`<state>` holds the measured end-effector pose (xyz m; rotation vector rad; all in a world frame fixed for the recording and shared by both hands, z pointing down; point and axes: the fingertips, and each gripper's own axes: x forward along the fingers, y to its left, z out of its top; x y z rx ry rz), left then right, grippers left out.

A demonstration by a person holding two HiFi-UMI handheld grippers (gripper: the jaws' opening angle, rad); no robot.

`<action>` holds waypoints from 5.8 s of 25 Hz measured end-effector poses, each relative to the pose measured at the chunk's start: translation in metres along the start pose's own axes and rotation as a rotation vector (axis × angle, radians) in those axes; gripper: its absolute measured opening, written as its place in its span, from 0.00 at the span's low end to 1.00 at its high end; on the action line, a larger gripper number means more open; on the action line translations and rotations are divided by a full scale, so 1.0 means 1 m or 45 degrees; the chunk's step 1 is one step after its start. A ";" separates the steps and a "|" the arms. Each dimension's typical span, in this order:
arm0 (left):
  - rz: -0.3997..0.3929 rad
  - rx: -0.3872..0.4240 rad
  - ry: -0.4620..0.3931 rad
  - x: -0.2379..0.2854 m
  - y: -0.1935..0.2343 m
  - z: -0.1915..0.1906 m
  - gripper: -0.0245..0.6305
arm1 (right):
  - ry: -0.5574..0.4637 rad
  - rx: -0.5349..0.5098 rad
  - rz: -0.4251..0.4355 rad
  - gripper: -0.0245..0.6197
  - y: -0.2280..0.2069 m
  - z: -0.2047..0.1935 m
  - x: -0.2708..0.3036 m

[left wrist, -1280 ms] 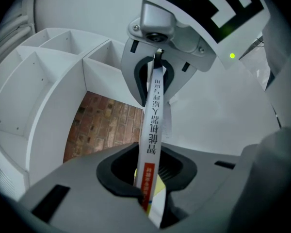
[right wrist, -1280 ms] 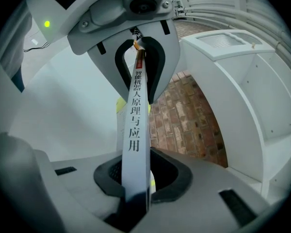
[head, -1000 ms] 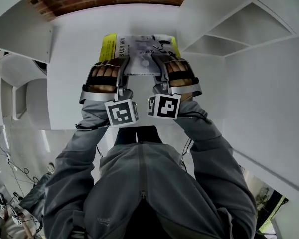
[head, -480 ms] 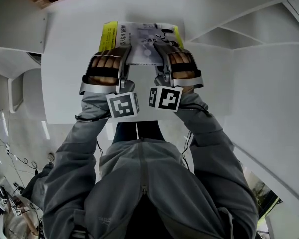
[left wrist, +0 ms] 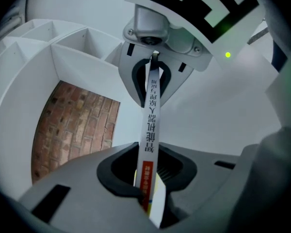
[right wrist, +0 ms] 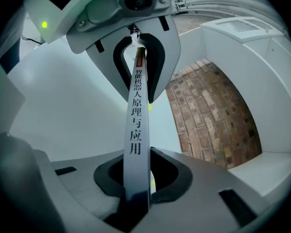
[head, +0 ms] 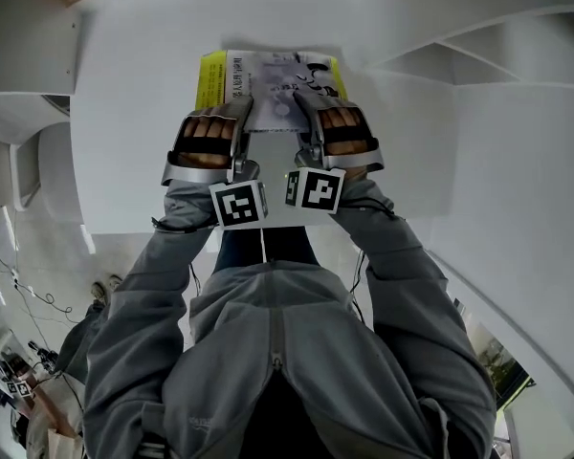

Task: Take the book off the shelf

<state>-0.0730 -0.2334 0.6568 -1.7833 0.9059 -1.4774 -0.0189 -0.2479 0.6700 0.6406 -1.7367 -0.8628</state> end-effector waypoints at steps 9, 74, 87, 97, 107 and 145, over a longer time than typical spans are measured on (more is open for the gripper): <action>-0.208 -0.018 0.036 0.001 -0.038 -0.003 0.15 | 0.008 -0.056 0.194 0.17 0.032 -0.002 0.000; -0.060 -0.877 -0.166 -0.092 0.128 0.003 0.05 | -0.131 0.695 -0.091 0.15 -0.129 0.017 -0.123; 0.342 -1.208 -0.482 -0.159 0.245 0.018 0.05 | -0.488 1.008 -0.520 0.10 -0.251 0.041 -0.196; 0.432 -1.346 -0.724 -0.202 0.288 0.044 0.05 | -0.756 1.380 -0.605 0.09 -0.297 0.044 -0.240; 0.498 -1.424 -0.750 -0.210 0.293 0.043 0.05 | -0.818 1.476 -0.593 0.09 -0.299 0.046 -0.249; 0.402 -1.445 -0.646 -0.164 0.284 0.039 0.05 | -0.782 1.519 -0.433 0.08 -0.292 0.036 -0.195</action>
